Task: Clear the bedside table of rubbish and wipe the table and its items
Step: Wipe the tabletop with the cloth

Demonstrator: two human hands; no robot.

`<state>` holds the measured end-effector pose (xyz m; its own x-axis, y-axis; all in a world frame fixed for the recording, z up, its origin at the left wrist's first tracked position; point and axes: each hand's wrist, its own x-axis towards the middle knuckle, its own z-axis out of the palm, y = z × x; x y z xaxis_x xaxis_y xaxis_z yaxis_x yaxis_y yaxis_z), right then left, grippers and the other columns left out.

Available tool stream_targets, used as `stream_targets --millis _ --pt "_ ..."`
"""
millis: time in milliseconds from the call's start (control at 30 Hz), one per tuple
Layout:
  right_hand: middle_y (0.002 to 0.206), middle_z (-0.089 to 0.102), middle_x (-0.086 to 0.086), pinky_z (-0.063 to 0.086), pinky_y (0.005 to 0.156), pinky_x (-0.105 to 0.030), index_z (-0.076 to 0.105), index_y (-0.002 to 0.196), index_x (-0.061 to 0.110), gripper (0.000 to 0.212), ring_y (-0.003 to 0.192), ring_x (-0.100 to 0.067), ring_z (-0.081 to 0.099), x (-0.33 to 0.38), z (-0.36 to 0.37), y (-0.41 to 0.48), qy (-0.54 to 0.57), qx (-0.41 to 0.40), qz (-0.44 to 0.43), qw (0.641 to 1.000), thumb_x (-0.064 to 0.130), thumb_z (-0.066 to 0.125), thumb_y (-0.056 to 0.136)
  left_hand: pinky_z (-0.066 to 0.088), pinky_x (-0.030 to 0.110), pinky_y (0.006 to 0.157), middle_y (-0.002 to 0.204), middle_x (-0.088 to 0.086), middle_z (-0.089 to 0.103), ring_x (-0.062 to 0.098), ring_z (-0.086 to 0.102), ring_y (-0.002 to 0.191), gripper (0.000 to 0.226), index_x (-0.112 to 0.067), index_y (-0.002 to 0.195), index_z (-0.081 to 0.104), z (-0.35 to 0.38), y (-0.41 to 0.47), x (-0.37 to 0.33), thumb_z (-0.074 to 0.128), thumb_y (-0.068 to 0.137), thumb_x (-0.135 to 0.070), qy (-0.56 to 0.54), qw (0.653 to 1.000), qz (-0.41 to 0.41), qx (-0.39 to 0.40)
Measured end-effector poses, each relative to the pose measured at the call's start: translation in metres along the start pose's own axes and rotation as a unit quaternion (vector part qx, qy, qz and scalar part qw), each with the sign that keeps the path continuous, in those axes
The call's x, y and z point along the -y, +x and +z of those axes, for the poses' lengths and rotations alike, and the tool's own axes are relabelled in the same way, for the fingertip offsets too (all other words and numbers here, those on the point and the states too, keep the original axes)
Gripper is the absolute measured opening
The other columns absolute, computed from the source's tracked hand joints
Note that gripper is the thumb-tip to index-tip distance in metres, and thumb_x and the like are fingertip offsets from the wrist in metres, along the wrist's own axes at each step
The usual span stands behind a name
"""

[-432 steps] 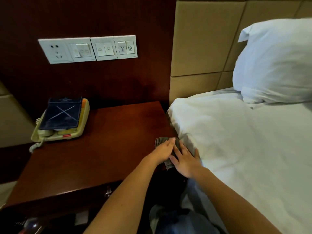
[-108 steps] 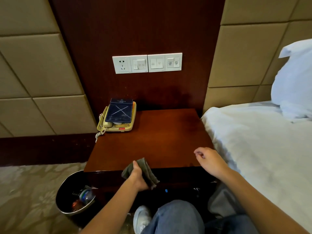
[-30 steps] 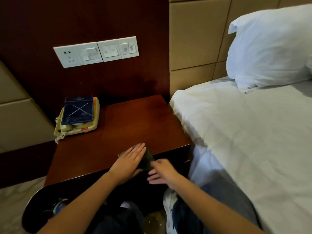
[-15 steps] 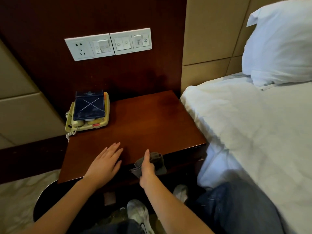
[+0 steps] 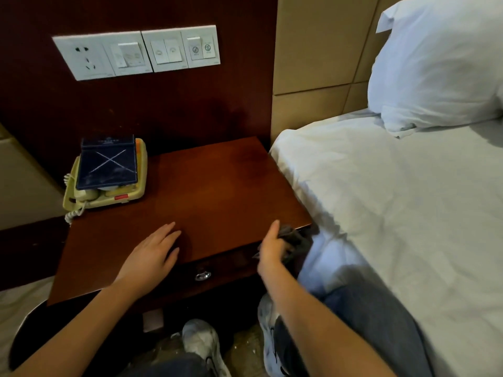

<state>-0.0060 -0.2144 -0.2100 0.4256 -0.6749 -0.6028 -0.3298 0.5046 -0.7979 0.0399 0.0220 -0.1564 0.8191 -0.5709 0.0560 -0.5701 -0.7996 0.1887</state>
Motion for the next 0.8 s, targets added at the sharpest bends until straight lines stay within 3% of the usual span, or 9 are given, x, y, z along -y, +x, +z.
stream_targets --millis 67,167,300,433,500,567,667,767,800 --pt "0.146 0.037 -0.023 0.037 0.107 -0.046 0.027 0.145 0.000 0.079 0.132 -0.038 0.040 0.020 -0.023 0.027 0.017 -0.021 0.006 1.000 0.057 0.045 0.092 0.028 0.034 0.115 0.154 0.002 0.029 0.018 0.028 0.142 0.049 -0.015 0.143 0.040 -0.001 0.002 0.001 0.048 0.096 -0.027 -0.006 1.000 -0.012 0.004" --pt "0.148 0.034 -0.018 0.041 0.105 -0.045 0.011 0.150 0.006 0.089 0.128 -0.034 0.045 0.039 -0.037 0.041 0.056 -0.019 0.070 0.996 0.058 0.051 0.089 0.029 0.035 0.114 0.153 0.003 0.031 0.019 0.030 0.141 0.048 -0.015 0.142 0.041 -0.001 0.006 0.002 0.048 0.096 -0.026 -0.008 1.000 -0.019 0.002" --pt "0.145 0.039 -0.017 0.045 0.100 -0.046 0.009 0.150 0.007 0.098 0.122 -0.034 0.051 0.038 -0.041 0.045 0.024 -0.015 0.062 0.998 0.064 0.054 0.084 0.039 0.038 0.108 0.145 0.007 0.043 0.024 0.043 0.133 0.044 -0.012 0.134 0.053 -0.002 -0.002 0.009 0.059 0.091 -0.020 0.012 1.000 0.017 -0.022" --pt "0.131 0.053 -0.025 0.041 0.087 -0.036 0.040 0.135 -0.008 0.075 0.116 -0.038 0.053 0.055 -0.056 0.033 -0.114 -0.043 -0.046 0.991 0.055 0.044 0.094 0.042 0.036 0.103 0.142 0.005 0.047 0.022 0.049 0.129 0.043 -0.015 0.130 0.057 -0.008 -0.008 0.024 0.063 0.088 -0.024 0.007 0.999 0.013 -0.036" --pt "0.130 0.054 -0.028 0.038 0.091 -0.035 0.050 0.125 -0.013 0.073 0.118 -0.038 0.051 0.070 -0.065 0.024 -0.193 -0.025 -0.073 0.978 0.053 0.035 0.098 0.038 0.031 0.108 0.146 -0.001 0.042 0.015 0.043 0.133 0.046 -0.020 0.134 0.052 -0.014 -0.001 0.030 0.057 0.091 -0.034 0.012 1.000 0.003 -0.021" --pt "0.126 0.056 -0.029 0.037 0.094 -0.036 0.055 0.119 -0.014 0.078 0.117 -0.037 0.052 0.087 -0.067 0.019 -0.302 -0.004 -0.098 0.948 0.055 0.026 0.098 0.035 0.029 0.110 0.148 -0.003 0.040 0.012 0.040 0.134 0.048 -0.022 0.137 0.048 -0.020 0.014 0.033 0.053 0.092 -0.040 0.018 1.000 -0.006 -0.018" --pt "0.120 0.060 -0.026 0.043 0.089 -0.040 0.056 0.124 -0.003 0.097 0.107 -0.037 0.058 0.110 -0.037 0.030 -0.454 0.061 -0.169 0.873 0.077 0.018 0.085 0.036 0.029 0.109 0.146 -0.001 0.042 0.013 0.042 0.133 0.049 -0.021 0.136 0.050 -0.028 0.041 0.030 0.053 0.091 -0.041 0.017 0.999 0.004 -0.046" --pt "0.142 0.039 -0.025 0.041 0.099 -0.048 0.027 0.148 0.009 0.131 0.123 -0.040 0.045 0.113 0.001 0.071 -0.563 0.072 -0.199 0.799 0.099 0.003 0.055 0.032 0.027 0.111 0.147 -0.004 0.041 0.011 0.039 0.134 0.049 -0.024 0.137 0.048 -0.027 0.059 0.028 0.051 0.092 -0.042 0.024 0.998 0.033 -0.049" --pt "0.145 0.033 -0.025 0.038 0.100 -0.051 0.019 0.150 0.009 0.133 0.126 -0.041 0.040 0.113 0.010 0.080 -0.581 0.059 -0.210 0.784 0.099 0.002 0.054 0.029 0.026 0.113 0.147 -0.006 0.040 0.009 0.037 0.135 0.050 -0.025 0.138 0.046 -0.025 0.063 0.026 0.048 0.092 -0.044 0.025 0.998 0.042 -0.046"
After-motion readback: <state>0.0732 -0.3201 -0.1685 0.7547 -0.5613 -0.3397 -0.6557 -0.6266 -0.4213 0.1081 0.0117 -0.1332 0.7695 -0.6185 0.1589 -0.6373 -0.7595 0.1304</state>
